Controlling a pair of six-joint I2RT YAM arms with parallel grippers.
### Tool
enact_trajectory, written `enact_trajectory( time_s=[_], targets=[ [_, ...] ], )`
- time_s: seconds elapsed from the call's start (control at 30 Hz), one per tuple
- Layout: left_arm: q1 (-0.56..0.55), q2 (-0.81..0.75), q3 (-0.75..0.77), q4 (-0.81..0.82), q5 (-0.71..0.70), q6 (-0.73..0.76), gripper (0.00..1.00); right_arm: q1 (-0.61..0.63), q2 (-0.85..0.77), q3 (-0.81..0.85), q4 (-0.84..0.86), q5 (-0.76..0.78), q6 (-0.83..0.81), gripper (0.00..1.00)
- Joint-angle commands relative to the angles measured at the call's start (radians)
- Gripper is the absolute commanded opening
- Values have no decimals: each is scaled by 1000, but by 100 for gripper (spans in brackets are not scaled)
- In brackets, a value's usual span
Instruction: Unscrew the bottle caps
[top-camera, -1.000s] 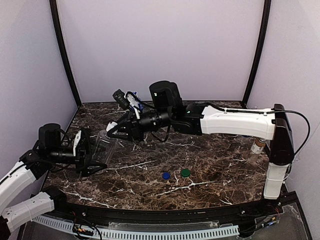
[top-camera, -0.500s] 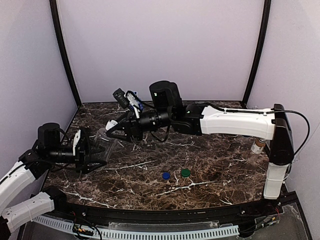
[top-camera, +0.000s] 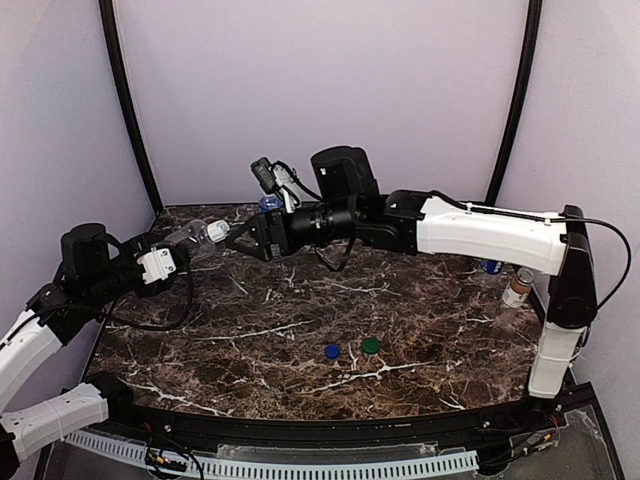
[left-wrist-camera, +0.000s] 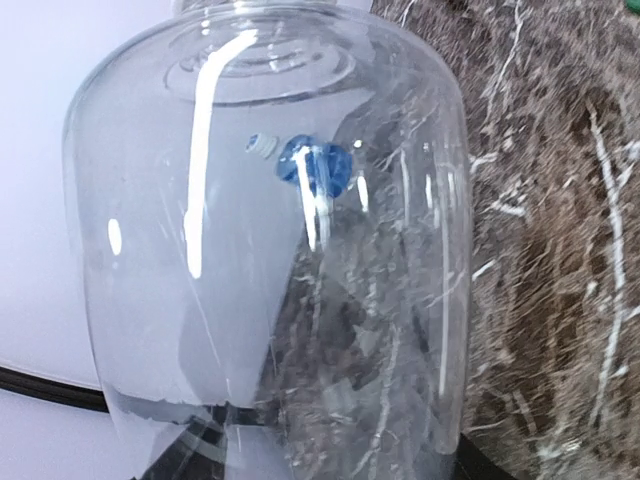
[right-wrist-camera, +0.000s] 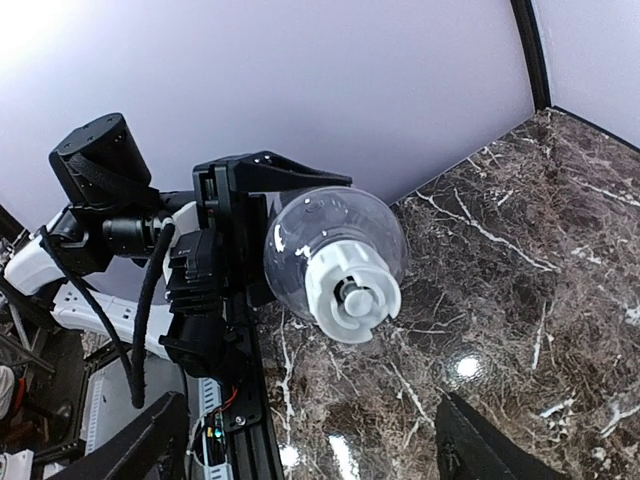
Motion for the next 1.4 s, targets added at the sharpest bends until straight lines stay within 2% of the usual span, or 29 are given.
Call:
enact_trajectory(
  time_s=[0.0,0.13,0.3,0.5,0.77,0.9,0.93,1.0,1.13,1.37],
  targets=[
    [-5,-9,26,140,-201,296,43,-18,35,43,6,-25,118,87],
    [-11,-29,-10,214,-212,458,42,-23,96,109,47,-83,162,88],
    [-22,-34,-29,243,-216,499,42,-27,178,209,50,-119,183,80],
    [-31,-32,-32,243,-214,495,42,-39,217,229,120,-159,227,58],
    [-45,-35,-47,276,-208,522,42,-45,258,257,141,-198,260,39],
    [-48,-29,-41,282,-215,511,42,-45,265,262,133,-221,260,17],
    [-48,-29,-41,279,-213,510,42,-45,262,259,133,-222,258,15],
    [-49,-36,-51,275,-199,526,42,-46,259,255,133,-230,249,16],
    [-60,-55,-74,275,-178,549,42,-50,264,263,127,-234,253,31],
    [-63,-41,-60,274,-207,512,41,-54,257,250,128,-222,256,36]
  ],
)
